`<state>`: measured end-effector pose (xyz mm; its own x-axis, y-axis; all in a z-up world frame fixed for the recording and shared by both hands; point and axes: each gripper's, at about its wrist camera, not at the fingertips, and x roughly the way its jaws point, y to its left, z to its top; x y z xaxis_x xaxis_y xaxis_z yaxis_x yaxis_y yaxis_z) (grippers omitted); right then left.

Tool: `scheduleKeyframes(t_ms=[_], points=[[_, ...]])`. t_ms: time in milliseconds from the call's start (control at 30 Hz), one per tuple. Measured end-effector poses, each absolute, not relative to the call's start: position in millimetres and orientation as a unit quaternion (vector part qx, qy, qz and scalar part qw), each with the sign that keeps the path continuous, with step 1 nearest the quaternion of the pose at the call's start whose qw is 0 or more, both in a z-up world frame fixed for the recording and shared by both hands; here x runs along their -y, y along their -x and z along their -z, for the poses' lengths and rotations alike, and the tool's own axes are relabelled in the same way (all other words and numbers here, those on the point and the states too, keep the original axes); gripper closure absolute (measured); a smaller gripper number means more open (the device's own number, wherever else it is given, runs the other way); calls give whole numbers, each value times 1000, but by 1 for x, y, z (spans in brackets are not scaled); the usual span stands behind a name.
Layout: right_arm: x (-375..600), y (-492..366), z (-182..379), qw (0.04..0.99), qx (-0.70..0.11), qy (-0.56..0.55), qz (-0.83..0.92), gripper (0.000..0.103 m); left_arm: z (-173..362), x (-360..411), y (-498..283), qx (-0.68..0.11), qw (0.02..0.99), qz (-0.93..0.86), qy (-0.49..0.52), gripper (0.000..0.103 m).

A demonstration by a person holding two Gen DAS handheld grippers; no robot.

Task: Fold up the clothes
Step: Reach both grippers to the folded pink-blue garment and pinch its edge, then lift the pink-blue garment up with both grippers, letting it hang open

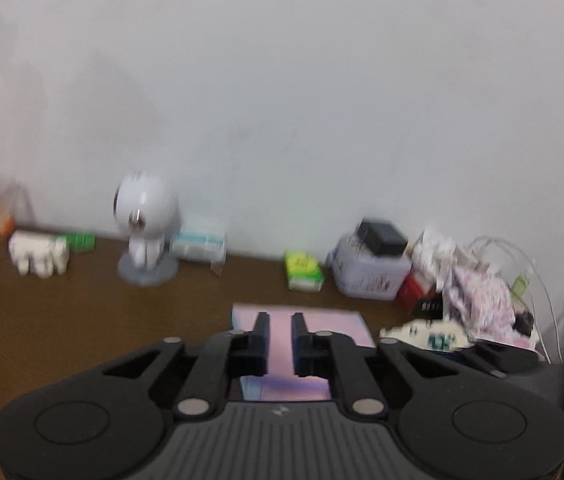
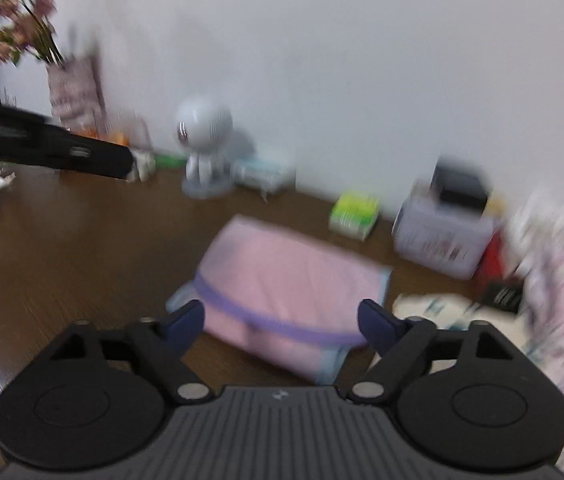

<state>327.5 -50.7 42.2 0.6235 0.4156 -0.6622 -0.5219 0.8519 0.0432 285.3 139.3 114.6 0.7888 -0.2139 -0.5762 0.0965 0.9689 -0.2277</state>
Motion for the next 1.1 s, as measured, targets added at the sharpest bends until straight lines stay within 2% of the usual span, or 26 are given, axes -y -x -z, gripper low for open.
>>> scheduleKeyframes(t_ms=[100,167,200,233,267,300,500,633,667,700,733,900,1100], points=[[38,-353,-23,889,-370,66,-263,28,-101,-144,-287,-330,938,71,83,80],[36,-372,-15,887,-381,47,-256,54,-94,-144,-290,-335,937,69,65,66],[39,-378,-13,884,-387,27,-259,61,-89,-144,-292,-337,938,69,55,62],[43,-385,-12,883,-389,4,-262,75,-84,-142,-294,-338,938,71,42,57],[47,-391,-13,882,-390,-18,-263,97,-77,-139,-297,-340,937,74,29,55],[52,-396,-17,884,-386,-37,-261,100,-71,-135,-301,-342,936,78,18,55],[69,-402,-44,884,-349,-96,-297,100,-39,-100,-333,-338,934,106,-37,55],[74,-388,-69,880,-328,-104,-328,101,-40,-83,-356,-314,943,100,-44,56],[76,-382,-78,878,-321,-105,-338,101,-44,-81,-358,-304,947,99,-39,60],[77,-376,-86,879,-316,-104,-343,101,-48,-79,-361,-294,950,99,-35,72],[78,-371,-95,878,-310,-103,-349,101,-55,-79,-360,-282,954,100,-28,100],[96,-324,-161,894,-251,-93,-359,101,-132,-77,-310,-182,974,135,-23,101],[125,-217,-278,918,-136,-70,-366,101,-271,-82,-192,-63,982,176,-29,101]])
